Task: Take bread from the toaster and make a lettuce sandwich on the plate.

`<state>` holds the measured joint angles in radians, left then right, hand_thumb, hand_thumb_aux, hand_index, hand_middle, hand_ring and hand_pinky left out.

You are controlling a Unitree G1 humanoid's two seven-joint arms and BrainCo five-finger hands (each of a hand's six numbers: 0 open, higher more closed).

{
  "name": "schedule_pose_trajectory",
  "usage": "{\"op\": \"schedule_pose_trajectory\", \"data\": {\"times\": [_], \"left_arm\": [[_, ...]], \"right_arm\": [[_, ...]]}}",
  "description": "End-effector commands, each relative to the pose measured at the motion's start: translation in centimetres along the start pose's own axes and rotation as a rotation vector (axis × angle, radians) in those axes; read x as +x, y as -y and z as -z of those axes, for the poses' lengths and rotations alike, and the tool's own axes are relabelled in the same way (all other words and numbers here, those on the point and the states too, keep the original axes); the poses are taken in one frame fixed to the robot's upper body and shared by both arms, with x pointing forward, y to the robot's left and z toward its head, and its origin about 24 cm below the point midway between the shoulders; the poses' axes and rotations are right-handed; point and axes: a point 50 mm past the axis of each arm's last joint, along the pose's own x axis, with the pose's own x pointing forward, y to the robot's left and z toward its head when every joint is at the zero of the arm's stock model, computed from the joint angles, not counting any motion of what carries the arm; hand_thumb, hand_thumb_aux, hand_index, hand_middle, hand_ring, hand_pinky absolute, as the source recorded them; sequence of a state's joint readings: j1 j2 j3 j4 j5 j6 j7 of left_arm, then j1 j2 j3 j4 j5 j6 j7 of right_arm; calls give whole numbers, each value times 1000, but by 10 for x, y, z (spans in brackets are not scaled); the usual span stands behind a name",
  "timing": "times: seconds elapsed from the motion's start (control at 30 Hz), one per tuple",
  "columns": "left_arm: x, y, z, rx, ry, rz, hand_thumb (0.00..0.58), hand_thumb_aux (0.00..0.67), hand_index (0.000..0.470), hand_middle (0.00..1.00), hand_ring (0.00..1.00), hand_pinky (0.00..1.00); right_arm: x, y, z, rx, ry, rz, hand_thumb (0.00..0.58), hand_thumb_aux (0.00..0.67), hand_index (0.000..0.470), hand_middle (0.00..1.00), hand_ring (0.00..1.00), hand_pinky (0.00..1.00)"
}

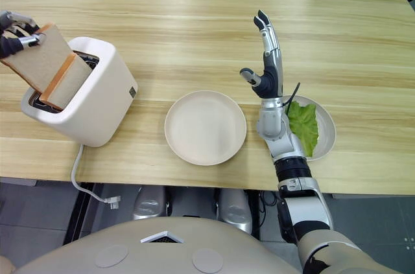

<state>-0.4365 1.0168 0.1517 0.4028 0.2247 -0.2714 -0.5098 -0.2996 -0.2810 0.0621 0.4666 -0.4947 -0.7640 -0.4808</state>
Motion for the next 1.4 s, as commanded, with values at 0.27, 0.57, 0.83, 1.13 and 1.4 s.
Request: {"op": "schedule_pose_trajectory", "data": {"times": [0.27, 0.57, 0.83, 1.13, 1.4], "left_arm": [[18, -52, -45, -43, 174, -103, 580, 670, 460, 1000, 1000, 1000], [34, -29, -122, -294, 520, -1, 580, 670, 460, 1000, 1000, 1000], [52, 85, -160, -536, 604, 340, 580, 670, 460, 1000, 1000, 1000], [59, 178, -182, -646, 573, 546, 580, 670, 460, 1000, 1000, 1000], [63, 227, -189, -621, 522, 646, 580, 670, 460, 1000, 1000, 1000]], "right_arm": [[1, -3, -1, 12, -6, -9, 0, 0, 0, 0, 0, 0], [12, 25, -14, -21, 57, -30, 0, 0, 0, 0, 0, 0], [8, 90, 15, -432, -54, -310, 0, 0, 0, 0, 0, 0], [-30, 145, 49, -838, -186, -655, 0, 0, 0, 0, 0, 0], [-80, 149, 81, -1029, -212, -869, 0, 0, 0, 0, 0, 0]]}}
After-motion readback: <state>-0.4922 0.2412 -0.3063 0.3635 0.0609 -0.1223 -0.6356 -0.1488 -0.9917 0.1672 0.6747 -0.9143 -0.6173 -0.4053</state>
